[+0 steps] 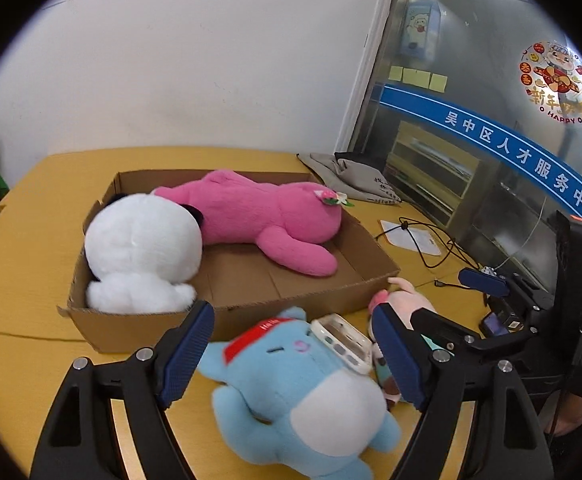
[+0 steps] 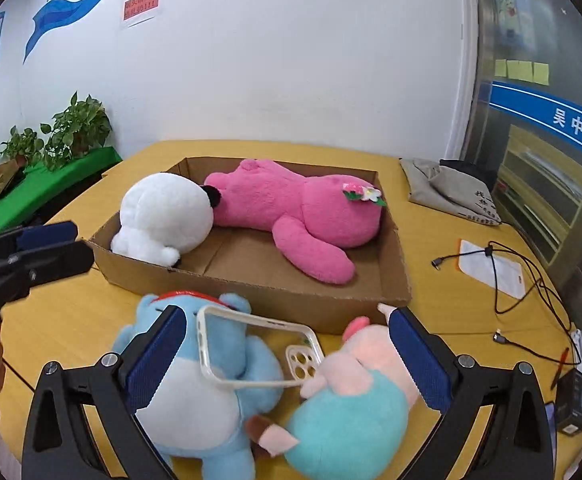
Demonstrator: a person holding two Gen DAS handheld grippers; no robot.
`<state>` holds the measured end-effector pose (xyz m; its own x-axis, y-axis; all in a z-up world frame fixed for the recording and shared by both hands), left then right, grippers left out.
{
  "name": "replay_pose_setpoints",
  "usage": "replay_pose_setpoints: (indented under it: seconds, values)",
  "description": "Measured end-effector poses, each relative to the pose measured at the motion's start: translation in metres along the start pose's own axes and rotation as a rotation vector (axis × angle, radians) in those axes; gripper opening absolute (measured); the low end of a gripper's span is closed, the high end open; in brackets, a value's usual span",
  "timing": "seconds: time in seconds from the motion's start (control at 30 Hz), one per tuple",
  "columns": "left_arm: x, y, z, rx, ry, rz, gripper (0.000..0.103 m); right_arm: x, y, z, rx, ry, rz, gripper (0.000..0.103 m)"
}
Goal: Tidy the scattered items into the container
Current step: 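Move both tools toward the blue plush with the red headband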
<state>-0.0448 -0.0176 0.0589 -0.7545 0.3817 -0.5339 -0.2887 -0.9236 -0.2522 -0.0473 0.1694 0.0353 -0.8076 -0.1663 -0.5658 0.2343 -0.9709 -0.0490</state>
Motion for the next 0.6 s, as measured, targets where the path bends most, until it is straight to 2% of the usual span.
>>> replay_pose_setpoints:
  seconds: [0.1, 0.23, 0.6]
  values:
    - [0.005, -0.002, -0.004, -0.038, 0.018, -0.034, 0.081, -0.003, -0.005, -0.002, 0.01, -0.002, -0.002, 0.103]
    - [0.004, 0.0, -0.009, -0.069, 0.014, -0.023, 0.081, -0.003, -0.008, -0.003, 0.011, -0.004, -0.014, 0.103]
    - [0.008, 0.001, -0.013, -0.071, 0.021, -0.022, 0.081, 0.001, -0.007, -0.007, 0.014, 0.006, -0.014, 0.103]
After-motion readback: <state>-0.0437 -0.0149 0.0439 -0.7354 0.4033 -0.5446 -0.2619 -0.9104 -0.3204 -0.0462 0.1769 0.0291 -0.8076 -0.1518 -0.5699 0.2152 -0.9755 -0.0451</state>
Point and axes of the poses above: each gripper's, at about its wrist camera, not at the fingertips, and x roughly the way its jaws point, y to its left, z to its top, the point moved 1 cm from there along x, roughly the way its jaws point, and after that the axes turned 2 degrees about -y, right-handed, at the moved point
